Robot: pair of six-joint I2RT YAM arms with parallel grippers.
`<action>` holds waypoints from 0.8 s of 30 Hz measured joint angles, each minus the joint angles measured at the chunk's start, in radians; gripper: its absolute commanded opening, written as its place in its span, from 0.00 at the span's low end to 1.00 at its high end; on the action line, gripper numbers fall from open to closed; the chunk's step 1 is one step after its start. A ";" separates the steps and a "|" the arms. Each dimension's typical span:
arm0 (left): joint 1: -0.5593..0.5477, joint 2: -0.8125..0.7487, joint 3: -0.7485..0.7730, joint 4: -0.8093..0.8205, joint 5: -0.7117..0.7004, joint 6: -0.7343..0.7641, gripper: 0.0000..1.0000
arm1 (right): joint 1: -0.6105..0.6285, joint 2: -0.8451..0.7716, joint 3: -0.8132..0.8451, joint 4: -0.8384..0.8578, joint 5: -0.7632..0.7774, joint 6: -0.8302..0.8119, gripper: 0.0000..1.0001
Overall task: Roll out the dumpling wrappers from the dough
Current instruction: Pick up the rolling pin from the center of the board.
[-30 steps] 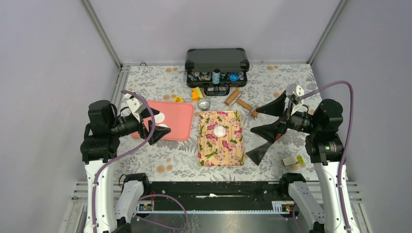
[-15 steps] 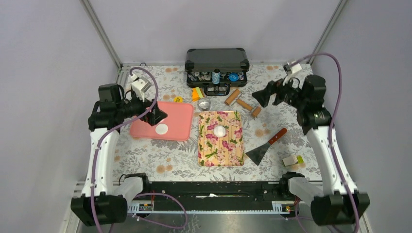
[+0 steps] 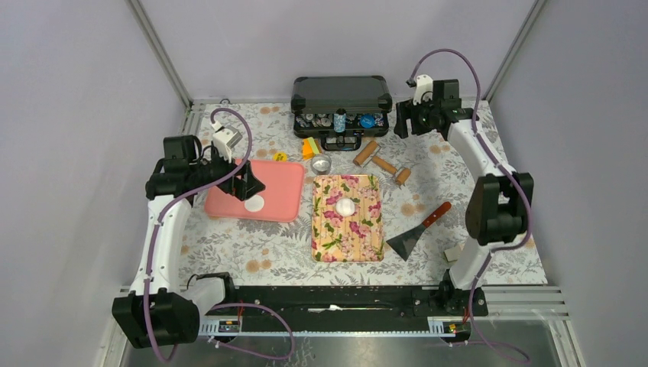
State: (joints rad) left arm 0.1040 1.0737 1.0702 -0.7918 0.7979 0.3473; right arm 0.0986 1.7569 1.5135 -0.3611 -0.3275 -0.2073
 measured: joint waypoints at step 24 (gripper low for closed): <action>0.000 0.027 -0.017 0.000 0.036 0.000 0.99 | 0.051 0.269 0.000 -0.087 0.048 -0.129 0.70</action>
State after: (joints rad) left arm 0.1040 1.1011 1.0534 -0.7914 0.8337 0.3477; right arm 0.1493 2.0262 1.5131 -0.4484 -0.2798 -0.3363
